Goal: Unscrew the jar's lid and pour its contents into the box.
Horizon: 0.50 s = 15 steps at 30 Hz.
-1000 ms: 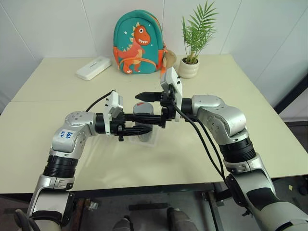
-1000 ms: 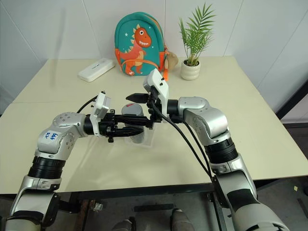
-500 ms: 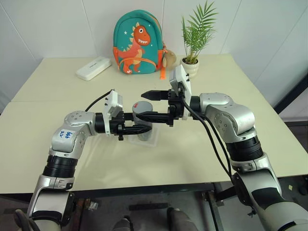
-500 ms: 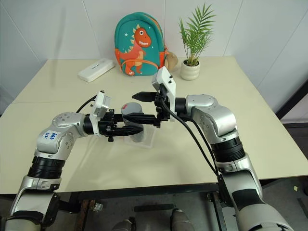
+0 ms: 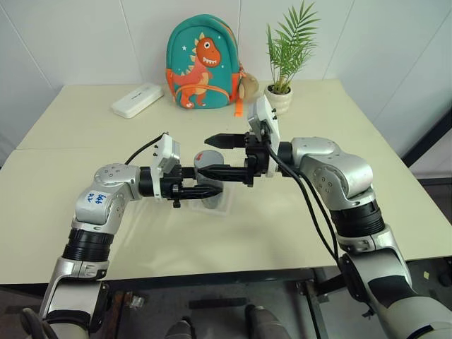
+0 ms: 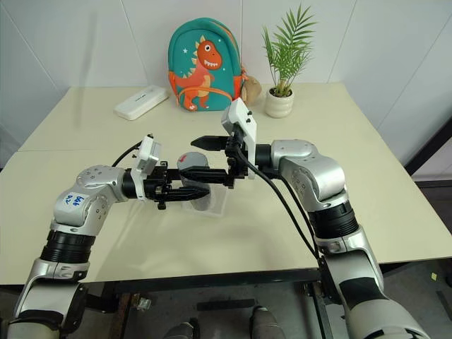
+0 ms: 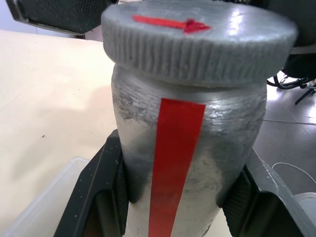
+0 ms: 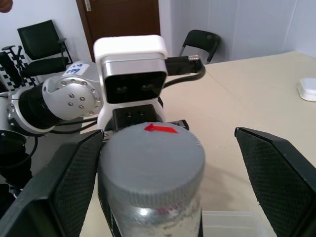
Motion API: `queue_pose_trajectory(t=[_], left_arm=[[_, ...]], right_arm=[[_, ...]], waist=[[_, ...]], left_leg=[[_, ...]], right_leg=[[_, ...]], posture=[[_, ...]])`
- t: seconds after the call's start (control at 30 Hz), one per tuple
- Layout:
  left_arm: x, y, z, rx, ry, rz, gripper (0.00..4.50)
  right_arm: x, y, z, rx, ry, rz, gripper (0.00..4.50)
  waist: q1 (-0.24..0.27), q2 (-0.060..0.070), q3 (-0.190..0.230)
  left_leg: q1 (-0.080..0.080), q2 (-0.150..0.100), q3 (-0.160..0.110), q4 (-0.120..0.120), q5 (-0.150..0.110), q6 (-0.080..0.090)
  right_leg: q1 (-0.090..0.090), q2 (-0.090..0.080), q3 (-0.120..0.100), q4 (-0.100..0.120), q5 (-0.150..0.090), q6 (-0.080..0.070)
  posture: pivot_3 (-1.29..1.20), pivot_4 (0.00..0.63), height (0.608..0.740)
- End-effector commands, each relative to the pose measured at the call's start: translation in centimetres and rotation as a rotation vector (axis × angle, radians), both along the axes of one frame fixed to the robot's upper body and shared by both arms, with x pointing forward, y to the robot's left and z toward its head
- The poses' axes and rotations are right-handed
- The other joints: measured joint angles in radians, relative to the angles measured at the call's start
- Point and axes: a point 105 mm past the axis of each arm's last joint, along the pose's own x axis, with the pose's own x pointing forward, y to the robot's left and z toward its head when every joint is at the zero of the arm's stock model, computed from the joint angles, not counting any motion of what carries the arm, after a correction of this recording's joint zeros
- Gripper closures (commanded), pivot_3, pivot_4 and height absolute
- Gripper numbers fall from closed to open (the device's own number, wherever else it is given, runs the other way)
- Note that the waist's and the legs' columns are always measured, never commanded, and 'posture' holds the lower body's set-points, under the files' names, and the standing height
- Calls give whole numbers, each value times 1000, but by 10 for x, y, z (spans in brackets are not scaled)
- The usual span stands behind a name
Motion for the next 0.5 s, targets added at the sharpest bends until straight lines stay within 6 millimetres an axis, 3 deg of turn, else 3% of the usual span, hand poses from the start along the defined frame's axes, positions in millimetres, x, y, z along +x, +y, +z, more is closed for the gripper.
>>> queue_pose_trajectory(t=[0.03,0.3,0.4,0.5], left_arm=[[-5,2,10,-12,-46,-15,2537],[-5,1,10,-11,-46,-18,2537],[-5,1,11,-10,-47,-17,2537],[-5,1,11,-5,-46,-19,2537]], right_arm=[[-12,3,9,31,-28,41,46],[-12,4,8,29,-20,35,46],[-9,2,8,34,-23,17,567],[-4,1,8,43,-25,-11,1516]], waist=[[0,0,0],[0,0,0],[0,0,0],[0,0,0]], left_leg=[[0,0,0,0,0,0],[0,0,0,0,0,0],[0,0,0,0,0,0],[0,0,0,0,0,0]], right_leg=[[0,0,0,0,0,0],[0,0,0,0,0,0],[0,0,0,0,0,0],[0,0,0,0,0,0]], posture=[[0,150,740],[0,150,740],[0,150,740],[0,150,740]])
